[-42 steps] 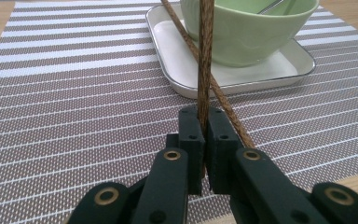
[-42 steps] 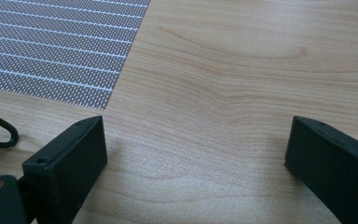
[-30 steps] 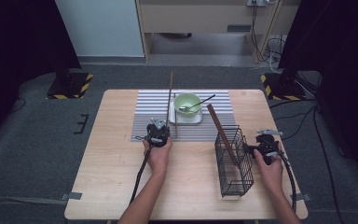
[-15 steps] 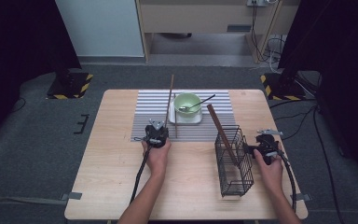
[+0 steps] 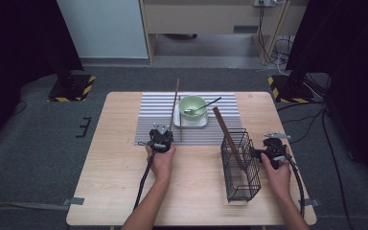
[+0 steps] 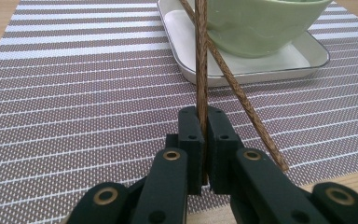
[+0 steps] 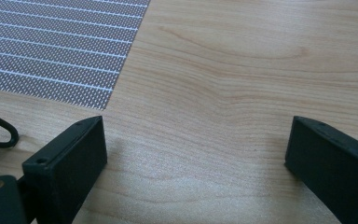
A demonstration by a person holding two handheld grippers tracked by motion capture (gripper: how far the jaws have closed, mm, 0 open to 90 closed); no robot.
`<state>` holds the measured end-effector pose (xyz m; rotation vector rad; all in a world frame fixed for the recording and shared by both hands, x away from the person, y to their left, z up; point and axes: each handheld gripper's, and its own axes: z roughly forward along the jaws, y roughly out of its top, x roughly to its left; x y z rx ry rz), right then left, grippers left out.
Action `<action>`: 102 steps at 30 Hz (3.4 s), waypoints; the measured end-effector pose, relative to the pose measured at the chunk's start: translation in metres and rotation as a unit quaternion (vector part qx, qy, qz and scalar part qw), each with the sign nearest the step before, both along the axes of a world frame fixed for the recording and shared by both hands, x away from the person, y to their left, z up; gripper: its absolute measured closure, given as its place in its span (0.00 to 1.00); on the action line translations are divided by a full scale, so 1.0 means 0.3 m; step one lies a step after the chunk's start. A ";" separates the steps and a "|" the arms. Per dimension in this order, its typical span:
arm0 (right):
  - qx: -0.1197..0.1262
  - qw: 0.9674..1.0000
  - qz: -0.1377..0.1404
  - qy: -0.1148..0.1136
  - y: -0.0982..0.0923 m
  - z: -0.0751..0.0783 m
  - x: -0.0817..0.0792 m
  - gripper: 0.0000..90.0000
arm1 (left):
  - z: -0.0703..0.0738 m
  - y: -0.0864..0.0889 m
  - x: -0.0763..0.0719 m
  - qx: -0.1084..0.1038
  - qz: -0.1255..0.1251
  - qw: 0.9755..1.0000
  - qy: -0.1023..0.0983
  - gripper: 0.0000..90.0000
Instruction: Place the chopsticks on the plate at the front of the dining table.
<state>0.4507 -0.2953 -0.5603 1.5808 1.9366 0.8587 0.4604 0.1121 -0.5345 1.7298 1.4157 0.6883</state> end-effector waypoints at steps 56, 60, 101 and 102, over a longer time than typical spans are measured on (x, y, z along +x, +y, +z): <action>0.000 1.000 0.001 0.000 0.000 0.000 0.001 0.06 | -0.007 0.009 0.000 0.003 0.025 1.000 -0.013 0.95; 0.000 1.000 0.001 0.000 0.000 0.000 0.001 0.06 | -0.008 0.010 0.000 0.006 0.026 1.000 -0.012 0.95; 0.000 1.000 0.001 0.000 0.000 0.000 0.001 0.06 | -0.035 0.004 0.015 -0.003 0.033 0.999 0.022 0.95; 0.000 1.000 0.001 0.000 0.000 0.000 0.001 0.06 | -0.035 0.003 0.014 -0.003 0.032 0.999 0.022 0.95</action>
